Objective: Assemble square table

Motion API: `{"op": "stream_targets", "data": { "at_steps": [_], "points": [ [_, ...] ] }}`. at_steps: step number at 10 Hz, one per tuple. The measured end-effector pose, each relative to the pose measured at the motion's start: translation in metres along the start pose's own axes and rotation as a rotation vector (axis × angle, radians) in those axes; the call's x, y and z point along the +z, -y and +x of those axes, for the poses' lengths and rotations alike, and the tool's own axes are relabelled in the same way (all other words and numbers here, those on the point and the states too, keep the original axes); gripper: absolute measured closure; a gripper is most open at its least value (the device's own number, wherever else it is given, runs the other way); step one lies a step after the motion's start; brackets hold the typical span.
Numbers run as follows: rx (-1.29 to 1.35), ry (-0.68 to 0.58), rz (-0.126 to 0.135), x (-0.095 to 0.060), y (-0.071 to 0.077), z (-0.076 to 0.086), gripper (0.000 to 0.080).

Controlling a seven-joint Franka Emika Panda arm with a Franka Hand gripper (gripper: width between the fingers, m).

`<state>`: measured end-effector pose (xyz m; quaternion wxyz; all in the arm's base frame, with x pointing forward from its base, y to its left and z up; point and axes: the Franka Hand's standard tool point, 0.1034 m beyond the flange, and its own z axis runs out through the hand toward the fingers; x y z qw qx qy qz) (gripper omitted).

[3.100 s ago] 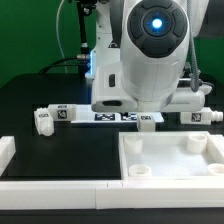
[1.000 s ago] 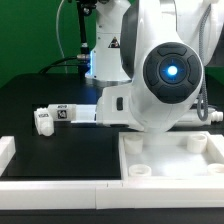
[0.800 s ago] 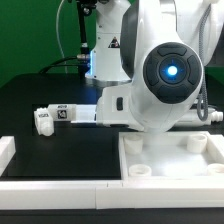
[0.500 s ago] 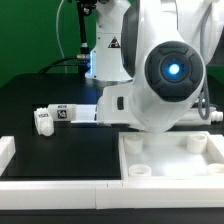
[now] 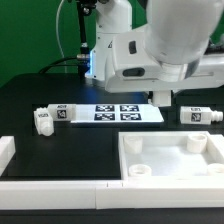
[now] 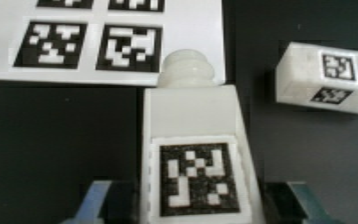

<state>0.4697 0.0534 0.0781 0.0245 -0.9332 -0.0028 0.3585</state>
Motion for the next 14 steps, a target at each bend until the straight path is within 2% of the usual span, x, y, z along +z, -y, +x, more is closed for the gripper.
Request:
{"op": "stream_targets", "data": {
  "at_steps": [2,3,4,5,6,7,11,12,13,14],
  "points": [
    [-0.003,-0.112,-0.003,-0.002,0.001,0.004,0.0515],
    [0.011,-0.185,-0.005,-0.009,0.005,0.01,0.0515],
    [-0.007,-0.262,-0.011,-0.026,0.019,0.02,0.0515],
    [-0.056,-0.351,-0.004,-0.05,0.025,0.031,0.0515],
    [-0.09,-0.409,-0.008,-0.068,0.024,0.037,0.0515],
    [-0.1,-0.457,-0.027,-0.079,0.026,0.037,0.0515],
    [-0.095,-0.719,-0.03,-0.083,0.023,0.048,0.0515],
    [-0.1,-0.761,-0.029,-0.091,0.027,0.054,0.0515],
    [-0.11,-0.889,-0.029,-0.112,0.032,0.068,0.0515],
    [-0.123,-0.991,-0.041,-0.124,0.033,0.072,0.0515]
  ]
}}
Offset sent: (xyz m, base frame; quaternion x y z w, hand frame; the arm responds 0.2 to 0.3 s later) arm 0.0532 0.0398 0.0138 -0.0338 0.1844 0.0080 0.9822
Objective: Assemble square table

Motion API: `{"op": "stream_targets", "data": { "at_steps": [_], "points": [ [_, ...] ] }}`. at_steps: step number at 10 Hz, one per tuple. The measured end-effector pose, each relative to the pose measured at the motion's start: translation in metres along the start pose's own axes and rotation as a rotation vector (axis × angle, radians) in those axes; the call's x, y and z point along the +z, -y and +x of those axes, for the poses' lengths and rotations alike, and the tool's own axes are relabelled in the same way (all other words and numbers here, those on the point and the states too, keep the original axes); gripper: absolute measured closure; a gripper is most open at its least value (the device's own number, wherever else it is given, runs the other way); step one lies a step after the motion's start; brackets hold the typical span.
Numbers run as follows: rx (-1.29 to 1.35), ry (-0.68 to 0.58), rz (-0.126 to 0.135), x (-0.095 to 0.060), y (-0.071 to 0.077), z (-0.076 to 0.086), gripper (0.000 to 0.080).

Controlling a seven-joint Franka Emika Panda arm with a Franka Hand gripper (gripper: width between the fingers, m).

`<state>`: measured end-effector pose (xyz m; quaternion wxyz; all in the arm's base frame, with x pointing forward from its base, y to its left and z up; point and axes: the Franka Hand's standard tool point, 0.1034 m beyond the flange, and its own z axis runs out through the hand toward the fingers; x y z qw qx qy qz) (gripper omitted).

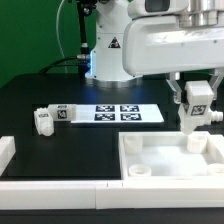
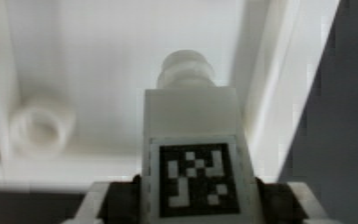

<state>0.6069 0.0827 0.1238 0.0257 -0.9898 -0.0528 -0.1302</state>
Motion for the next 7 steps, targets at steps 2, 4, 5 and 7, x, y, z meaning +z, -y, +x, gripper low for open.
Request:
{"op": "stream_targets", "data": {
  "at_steps": [2,4,5,7],
  "points": [
    [-0.006,-0.134,-0.018,0.001,-0.002,-0.002,0.0515],
    [-0.008,-0.269,-0.039,0.001,-0.007,-0.001,0.0515],
    [-0.006,-0.281,-0.039,0.005,-0.006,-0.002,0.0515],
    [0.0,-0.298,-0.024,0.012,0.001,0.021,0.0515]
  ]
}}
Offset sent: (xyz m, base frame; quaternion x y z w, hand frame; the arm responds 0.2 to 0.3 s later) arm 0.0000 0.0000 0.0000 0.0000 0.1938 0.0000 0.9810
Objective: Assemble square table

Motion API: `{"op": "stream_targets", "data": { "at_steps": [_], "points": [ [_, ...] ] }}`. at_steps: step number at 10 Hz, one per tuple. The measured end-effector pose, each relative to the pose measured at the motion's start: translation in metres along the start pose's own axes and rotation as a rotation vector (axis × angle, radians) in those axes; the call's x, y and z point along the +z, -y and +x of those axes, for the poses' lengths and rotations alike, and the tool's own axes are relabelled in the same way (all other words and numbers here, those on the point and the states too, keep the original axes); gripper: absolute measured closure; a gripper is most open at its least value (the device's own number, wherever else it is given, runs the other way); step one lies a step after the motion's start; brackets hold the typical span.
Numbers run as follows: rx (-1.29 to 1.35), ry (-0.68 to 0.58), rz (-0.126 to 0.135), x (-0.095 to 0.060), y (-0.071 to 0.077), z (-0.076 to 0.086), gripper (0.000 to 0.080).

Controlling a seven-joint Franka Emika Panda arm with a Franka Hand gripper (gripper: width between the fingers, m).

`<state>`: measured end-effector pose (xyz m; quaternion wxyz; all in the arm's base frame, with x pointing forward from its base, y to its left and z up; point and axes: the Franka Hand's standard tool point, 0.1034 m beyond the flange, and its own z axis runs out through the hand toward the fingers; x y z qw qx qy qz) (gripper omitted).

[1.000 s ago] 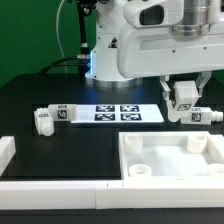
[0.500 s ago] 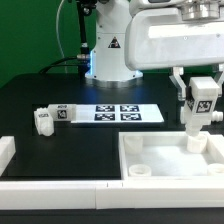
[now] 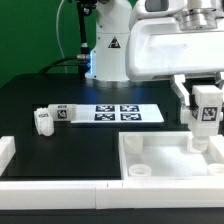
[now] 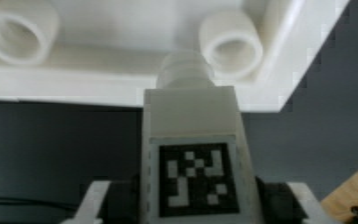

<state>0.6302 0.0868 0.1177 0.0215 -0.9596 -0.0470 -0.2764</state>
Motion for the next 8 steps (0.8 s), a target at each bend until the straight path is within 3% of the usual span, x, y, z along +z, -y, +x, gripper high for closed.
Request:
{"op": "stream_targets", "data": {
  "at_steps": [3,6,8],
  "points": [
    [0.0,-0.039,0.017,0.003,0.018,0.021,0.0515],
    [0.001,-0.034,0.016,0.005,0.018,0.017,0.0515],
    [-0.003,-0.017,0.02,0.016,0.024,0.005,0.0515]
  ]
}}
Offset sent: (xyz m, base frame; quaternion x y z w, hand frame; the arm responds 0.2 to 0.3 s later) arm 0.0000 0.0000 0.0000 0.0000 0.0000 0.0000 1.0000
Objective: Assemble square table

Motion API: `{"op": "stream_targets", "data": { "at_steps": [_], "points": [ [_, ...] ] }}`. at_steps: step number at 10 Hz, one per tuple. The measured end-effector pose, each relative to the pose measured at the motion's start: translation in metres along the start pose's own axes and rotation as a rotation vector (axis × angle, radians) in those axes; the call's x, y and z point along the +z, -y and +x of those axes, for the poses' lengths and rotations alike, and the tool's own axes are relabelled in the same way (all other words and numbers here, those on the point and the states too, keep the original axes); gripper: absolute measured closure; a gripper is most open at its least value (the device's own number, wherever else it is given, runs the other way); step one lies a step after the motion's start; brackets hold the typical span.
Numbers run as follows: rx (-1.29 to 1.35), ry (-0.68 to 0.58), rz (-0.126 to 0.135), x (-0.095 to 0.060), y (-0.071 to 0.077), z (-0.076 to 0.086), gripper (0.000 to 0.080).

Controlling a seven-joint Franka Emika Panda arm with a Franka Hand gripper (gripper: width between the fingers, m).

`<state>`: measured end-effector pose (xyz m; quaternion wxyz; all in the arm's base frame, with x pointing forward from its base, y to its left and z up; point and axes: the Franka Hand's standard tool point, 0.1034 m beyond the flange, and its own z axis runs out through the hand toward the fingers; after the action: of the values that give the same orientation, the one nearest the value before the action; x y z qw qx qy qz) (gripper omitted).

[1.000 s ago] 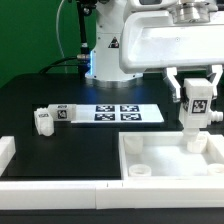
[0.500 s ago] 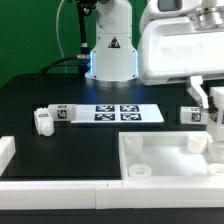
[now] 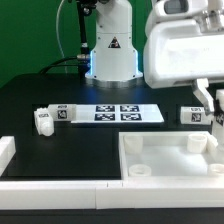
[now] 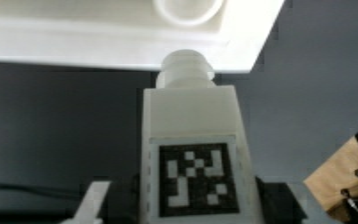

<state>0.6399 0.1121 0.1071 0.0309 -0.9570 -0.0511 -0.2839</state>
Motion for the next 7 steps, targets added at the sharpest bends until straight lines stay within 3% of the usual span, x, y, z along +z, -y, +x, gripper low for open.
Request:
{"op": "stream_targets", "data": {
  "at_steps": [7],
  "points": [
    [-0.002,0.039,-0.003,0.015,-0.001,-0.022,0.0515]
  ]
}}
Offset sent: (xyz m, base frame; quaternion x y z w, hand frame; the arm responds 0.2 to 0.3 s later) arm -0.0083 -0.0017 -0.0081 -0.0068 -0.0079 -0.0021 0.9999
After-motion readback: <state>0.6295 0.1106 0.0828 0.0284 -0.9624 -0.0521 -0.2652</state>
